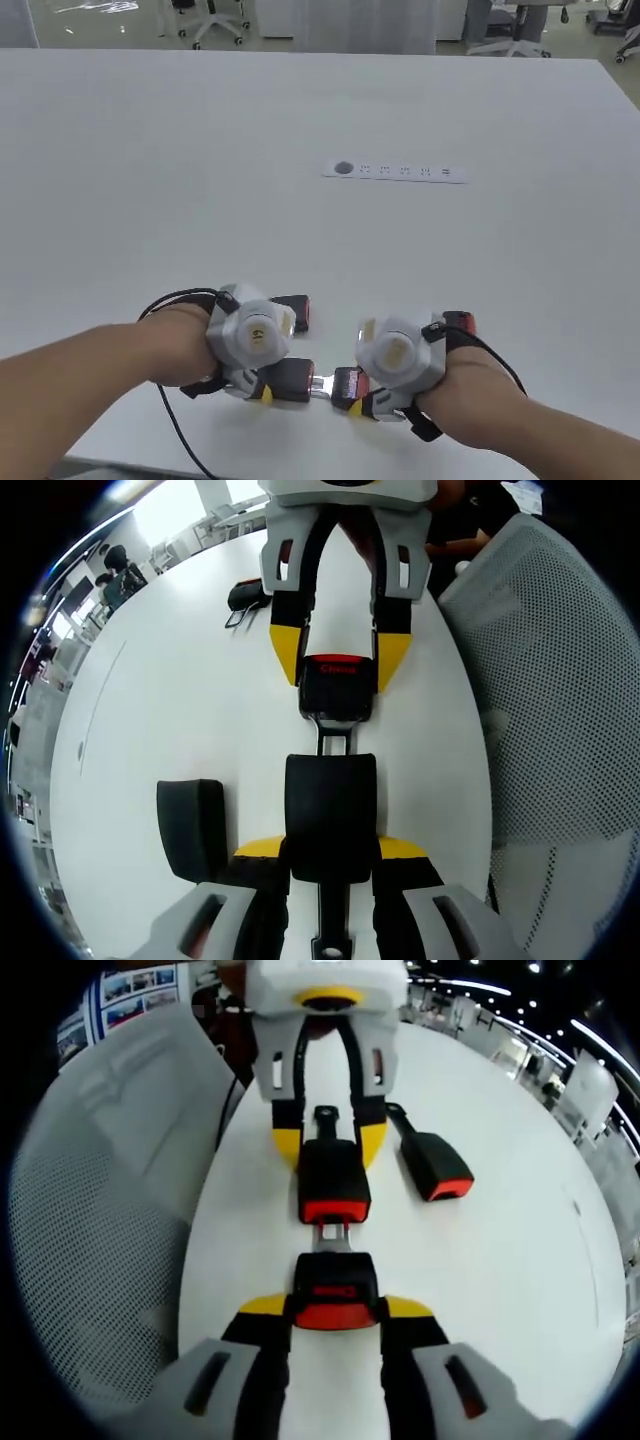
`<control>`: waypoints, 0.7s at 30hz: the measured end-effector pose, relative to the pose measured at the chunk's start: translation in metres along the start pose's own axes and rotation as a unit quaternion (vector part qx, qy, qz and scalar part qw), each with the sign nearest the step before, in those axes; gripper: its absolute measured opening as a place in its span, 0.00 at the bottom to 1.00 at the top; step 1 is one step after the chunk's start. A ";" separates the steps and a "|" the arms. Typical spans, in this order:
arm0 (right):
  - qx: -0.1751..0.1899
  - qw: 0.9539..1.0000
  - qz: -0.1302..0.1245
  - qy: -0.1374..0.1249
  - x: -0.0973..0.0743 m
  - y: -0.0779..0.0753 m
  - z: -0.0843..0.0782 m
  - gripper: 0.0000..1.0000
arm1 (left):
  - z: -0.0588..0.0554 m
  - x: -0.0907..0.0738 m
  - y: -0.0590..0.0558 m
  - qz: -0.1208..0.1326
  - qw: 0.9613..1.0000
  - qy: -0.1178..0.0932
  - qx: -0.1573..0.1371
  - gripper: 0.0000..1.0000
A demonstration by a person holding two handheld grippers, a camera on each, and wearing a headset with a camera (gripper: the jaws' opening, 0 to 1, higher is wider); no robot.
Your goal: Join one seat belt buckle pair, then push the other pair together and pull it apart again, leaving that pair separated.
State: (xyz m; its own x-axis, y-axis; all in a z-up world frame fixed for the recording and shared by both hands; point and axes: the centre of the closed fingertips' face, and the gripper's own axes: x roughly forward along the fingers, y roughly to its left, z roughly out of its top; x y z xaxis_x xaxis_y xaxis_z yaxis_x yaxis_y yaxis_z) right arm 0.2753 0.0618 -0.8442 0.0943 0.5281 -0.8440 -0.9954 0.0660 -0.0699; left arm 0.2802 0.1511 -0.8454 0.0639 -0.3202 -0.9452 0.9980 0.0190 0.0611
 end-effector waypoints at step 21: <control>0.006 1.000 0.008 -0.014 0.012 -0.002 0.018 0.31 | -0.001 0.001 -0.001 -0.008 1.000 -0.004 0.013 0.31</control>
State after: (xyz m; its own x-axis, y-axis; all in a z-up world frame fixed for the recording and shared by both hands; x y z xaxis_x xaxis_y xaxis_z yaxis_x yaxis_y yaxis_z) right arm 0.2786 0.0831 -0.8445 0.0798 0.5525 -0.8297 -0.9964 0.0682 -0.0505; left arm 0.2794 0.1515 -0.8465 0.0471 -0.3288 -0.9432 0.9985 -0.0111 0.0537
